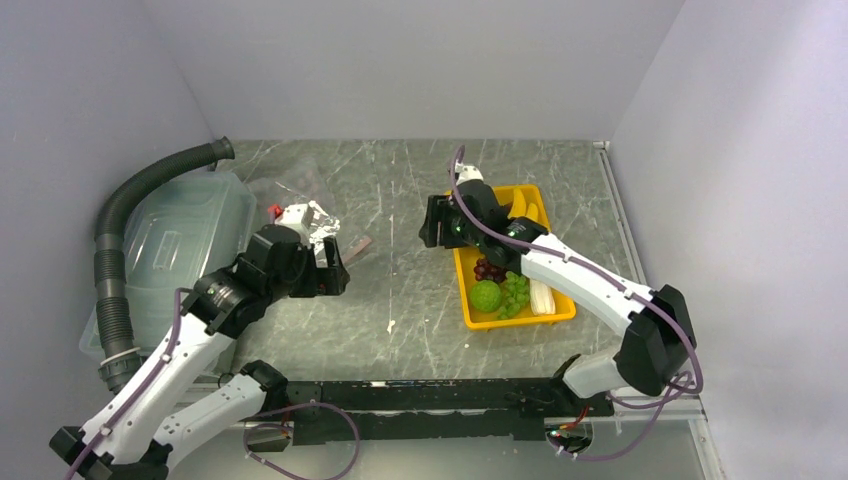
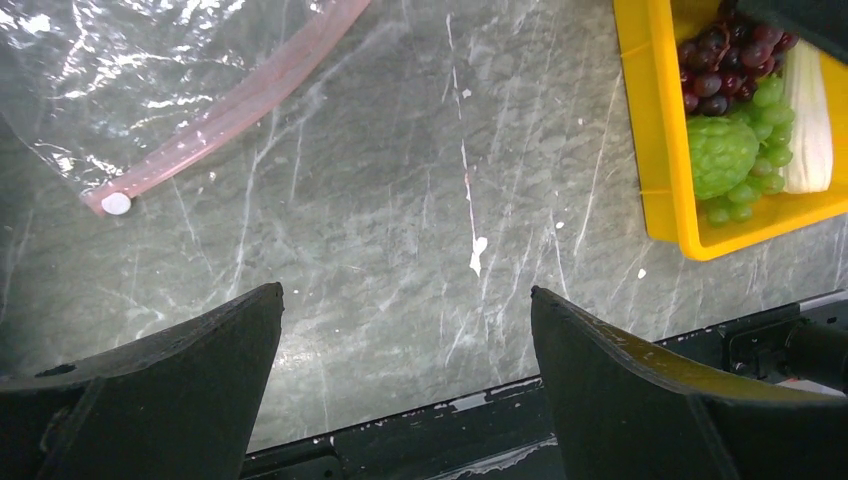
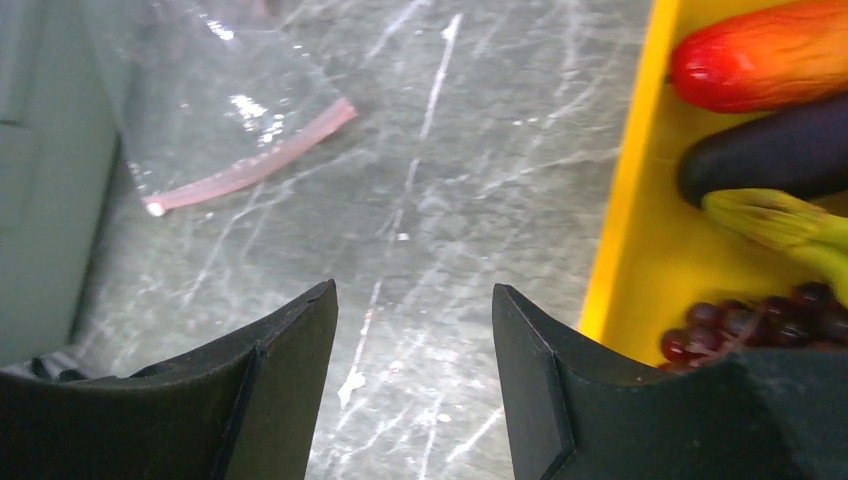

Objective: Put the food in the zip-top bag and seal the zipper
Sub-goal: Adjust the bin at the center of the board, then pick up the zipper food storage bag at the center of the board.

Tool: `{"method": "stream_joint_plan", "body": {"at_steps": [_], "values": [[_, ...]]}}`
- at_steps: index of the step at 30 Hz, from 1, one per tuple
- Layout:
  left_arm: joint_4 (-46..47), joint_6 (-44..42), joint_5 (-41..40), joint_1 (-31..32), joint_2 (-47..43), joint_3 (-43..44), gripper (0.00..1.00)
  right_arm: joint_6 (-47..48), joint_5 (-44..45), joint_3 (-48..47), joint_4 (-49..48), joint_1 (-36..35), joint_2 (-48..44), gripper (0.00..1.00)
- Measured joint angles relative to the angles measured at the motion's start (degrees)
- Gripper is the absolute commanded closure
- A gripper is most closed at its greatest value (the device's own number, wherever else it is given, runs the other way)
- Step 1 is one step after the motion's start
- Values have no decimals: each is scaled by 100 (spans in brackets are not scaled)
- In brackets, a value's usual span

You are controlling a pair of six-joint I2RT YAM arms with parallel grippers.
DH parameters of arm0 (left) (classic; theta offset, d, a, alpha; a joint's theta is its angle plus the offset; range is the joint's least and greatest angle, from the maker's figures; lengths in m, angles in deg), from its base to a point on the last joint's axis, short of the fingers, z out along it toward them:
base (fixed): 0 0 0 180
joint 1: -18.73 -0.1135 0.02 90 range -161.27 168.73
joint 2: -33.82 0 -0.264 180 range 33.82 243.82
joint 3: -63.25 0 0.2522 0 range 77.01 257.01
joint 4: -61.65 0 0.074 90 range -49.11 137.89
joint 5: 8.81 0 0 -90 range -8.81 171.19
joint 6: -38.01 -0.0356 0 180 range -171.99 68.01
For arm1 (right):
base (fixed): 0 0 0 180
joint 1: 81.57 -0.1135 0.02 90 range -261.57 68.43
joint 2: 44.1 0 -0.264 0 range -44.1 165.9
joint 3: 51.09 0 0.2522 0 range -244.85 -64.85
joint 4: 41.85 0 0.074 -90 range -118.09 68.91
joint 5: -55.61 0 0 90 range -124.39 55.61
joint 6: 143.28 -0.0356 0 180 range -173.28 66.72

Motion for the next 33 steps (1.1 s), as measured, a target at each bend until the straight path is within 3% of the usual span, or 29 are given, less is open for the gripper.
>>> {"method": "stream_joint_plan", "body": {"at_steps": [7, 15, 33], "values": [[-127, -7, -111, 0, -313, 46, 1, -516, -457, 216, -597, -286, 146, 35], [-229, -114, -103, 0, -431, 59, 1, -813, -859, 107, -1185, -439, 1047, 33], [-396, -387, 122, 0, -756, 173, 0, -229, -1657, -1954, -1344, -358, 3440, 30]]}}
